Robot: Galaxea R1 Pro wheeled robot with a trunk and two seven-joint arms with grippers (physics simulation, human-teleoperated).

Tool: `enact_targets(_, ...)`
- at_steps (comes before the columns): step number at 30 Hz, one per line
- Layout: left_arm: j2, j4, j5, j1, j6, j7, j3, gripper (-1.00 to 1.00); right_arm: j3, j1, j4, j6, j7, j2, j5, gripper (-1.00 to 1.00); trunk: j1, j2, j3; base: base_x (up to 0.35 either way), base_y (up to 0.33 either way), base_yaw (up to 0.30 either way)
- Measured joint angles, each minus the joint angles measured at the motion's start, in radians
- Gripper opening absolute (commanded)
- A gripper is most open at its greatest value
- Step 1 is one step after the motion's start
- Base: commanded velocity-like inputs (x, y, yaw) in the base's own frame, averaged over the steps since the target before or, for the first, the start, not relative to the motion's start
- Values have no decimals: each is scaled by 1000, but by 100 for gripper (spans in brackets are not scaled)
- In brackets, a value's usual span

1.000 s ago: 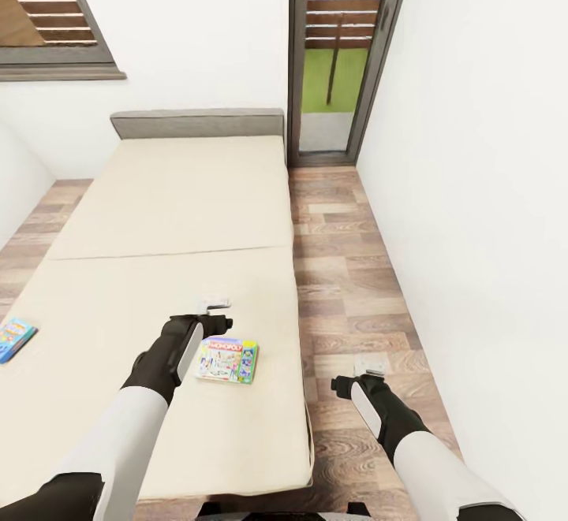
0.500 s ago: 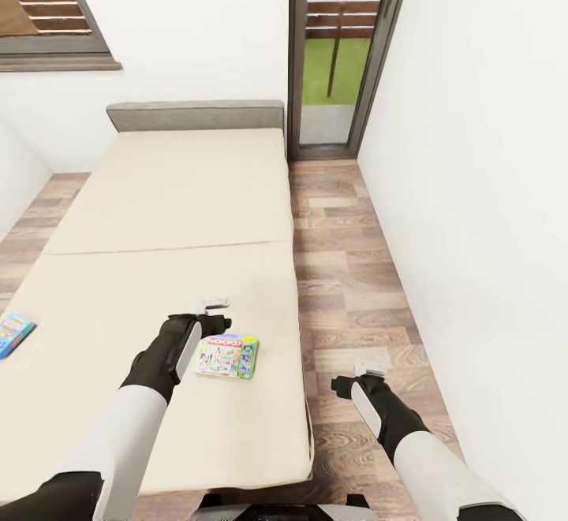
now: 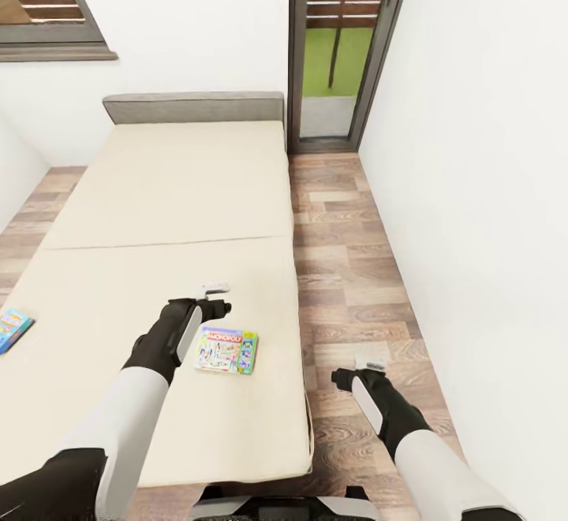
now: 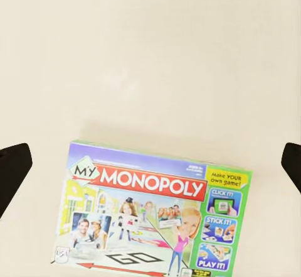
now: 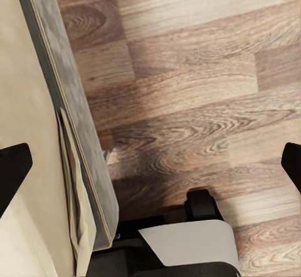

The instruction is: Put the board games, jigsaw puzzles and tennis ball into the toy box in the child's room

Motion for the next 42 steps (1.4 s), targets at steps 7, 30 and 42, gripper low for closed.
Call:
enact_targets(7, -3, 14, 0, -41, -8, 0, 1, 100, -1, 6, -187, 77, 1, -2, -3, 100, 0, 0, -11, 0, 0, 0)
enact_targets(30, -10, 135, 0, -87, -135, 4, 1, 100, -17, 7, -275, 128, 2, -10, -3, 100, 0, 0, -49, 0, 0, 0)
enact_targets(42, -6, 190, 4, -87, -191, 4, 1, 100, -17, 7, -305, 128, 15, -37, -5, 100, 0, 0, -68, 0, 0, 0)
